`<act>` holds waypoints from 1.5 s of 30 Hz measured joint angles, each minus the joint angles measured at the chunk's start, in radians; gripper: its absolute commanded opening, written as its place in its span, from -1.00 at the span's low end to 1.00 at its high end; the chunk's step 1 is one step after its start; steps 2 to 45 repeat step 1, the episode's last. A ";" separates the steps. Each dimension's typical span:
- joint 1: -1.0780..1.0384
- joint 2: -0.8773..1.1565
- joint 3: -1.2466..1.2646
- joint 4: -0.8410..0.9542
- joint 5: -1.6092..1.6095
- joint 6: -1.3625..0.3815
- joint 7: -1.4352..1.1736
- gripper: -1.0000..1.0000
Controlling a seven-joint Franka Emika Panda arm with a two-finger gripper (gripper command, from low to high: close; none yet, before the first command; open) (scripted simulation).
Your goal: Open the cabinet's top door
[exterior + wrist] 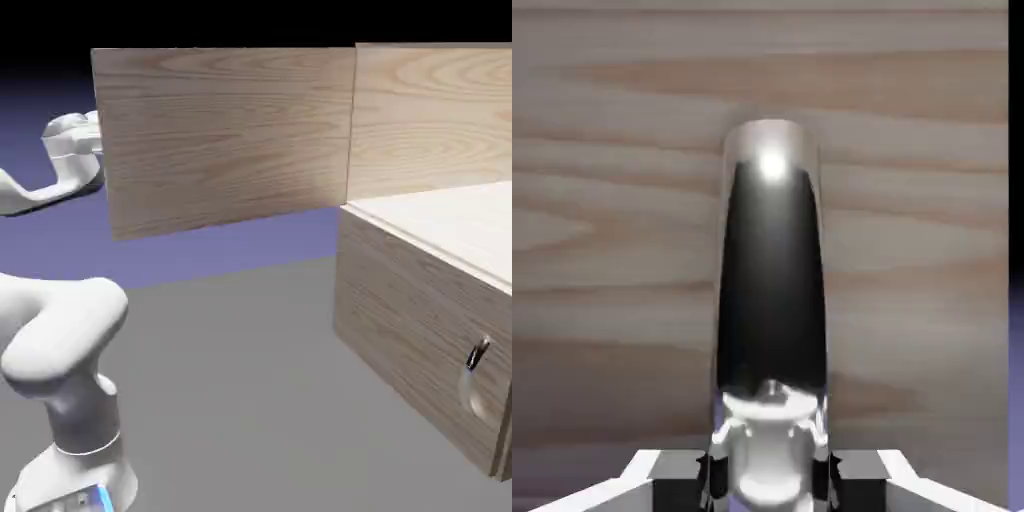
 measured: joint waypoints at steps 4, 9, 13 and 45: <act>-0.027 -0.002 0.007 0.036 0.002 -0.023 -0.008 -1.00; -0.027 -0.002 0.007 0.036 0.002 -0.023 -0.008 -1.00; -0.027 -0.002 0.007 0.036 0.002 -0.023 -0.008 -1.00; -0.027 -0.002 0.007 0.036 0.002 -0.023 -0.008 -1.00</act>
